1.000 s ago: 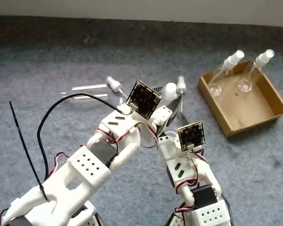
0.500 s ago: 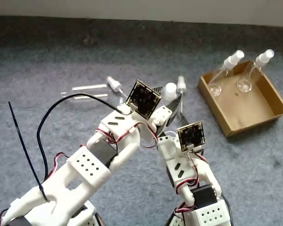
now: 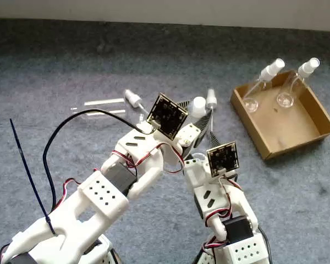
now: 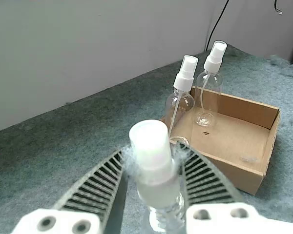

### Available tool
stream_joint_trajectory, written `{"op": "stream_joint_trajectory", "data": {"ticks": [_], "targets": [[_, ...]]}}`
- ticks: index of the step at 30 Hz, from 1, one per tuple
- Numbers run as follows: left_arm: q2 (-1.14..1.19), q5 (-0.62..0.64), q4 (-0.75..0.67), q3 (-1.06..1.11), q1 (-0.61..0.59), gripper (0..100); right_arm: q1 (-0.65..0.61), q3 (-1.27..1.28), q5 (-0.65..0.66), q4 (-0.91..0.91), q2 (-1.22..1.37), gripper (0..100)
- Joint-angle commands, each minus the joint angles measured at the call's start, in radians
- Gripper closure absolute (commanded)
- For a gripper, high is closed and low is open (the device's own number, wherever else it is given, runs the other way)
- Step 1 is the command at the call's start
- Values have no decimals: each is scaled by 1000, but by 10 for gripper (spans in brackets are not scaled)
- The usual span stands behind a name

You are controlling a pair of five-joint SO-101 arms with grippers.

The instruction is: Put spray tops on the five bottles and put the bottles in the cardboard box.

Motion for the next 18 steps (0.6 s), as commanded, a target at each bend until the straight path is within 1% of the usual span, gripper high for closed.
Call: {"op": "stream_joint_trajectory", "data": {"ticks": [1,4,11,18], "targets": [[-15,-6,3,-7,16,995,8,119,-2,1,-19,864],[-15,-6,49,-13,16,995,8,119,-2,1,-19,864],[-18,-9,55,-15,16,995,8,119,-2,1,-19,864],[-134,-8,60,10,16,995,8,119,-2,1,-19,864]]}}
